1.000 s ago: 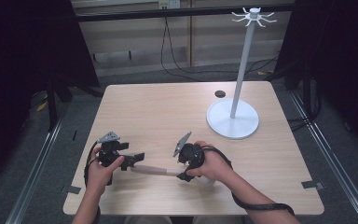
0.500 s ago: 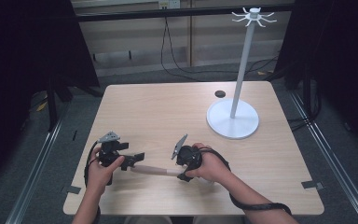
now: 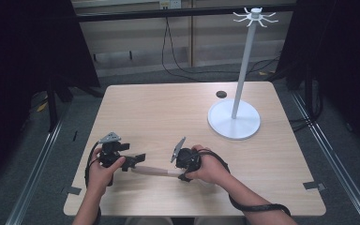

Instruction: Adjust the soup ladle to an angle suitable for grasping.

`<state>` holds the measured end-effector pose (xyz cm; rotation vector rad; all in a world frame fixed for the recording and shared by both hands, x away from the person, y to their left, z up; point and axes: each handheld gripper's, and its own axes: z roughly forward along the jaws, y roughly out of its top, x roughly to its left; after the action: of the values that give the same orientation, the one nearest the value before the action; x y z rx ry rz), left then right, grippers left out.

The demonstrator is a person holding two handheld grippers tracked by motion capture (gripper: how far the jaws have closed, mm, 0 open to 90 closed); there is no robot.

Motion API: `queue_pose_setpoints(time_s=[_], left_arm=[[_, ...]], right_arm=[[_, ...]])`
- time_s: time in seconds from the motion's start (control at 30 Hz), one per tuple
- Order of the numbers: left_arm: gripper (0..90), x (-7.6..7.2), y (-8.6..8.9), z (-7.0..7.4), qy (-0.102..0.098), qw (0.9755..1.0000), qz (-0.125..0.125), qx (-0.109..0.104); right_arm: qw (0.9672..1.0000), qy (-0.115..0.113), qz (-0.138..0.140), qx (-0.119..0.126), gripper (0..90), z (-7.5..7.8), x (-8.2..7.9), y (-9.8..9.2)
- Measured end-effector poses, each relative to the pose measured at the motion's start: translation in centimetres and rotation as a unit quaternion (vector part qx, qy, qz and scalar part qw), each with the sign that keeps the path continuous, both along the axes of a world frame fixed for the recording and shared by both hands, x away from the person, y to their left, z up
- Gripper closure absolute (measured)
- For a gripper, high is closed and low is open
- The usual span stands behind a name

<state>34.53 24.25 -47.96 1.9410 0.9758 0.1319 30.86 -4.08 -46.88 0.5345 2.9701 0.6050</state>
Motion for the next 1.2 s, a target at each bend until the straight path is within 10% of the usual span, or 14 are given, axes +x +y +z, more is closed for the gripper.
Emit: queue_pose_setpoints(time_s=[0.57, 1.2], left_arm=[[2.7, 0.0, 0.1, 0.0, -0.001, 1.0000, 0.002, -0.001], [2.7, 0.0, 0.0, 0.0, 0.000, 1.0000, 0.001, -0.001]], right_arm=[[0.9998, 0.015, 0.001, -0.013, 76.0, -0.3, 0.0, 0.5], [0.9997, 0.016, 0.019, -0.009, 78.4, 0.2, -0.1, -0.5]])
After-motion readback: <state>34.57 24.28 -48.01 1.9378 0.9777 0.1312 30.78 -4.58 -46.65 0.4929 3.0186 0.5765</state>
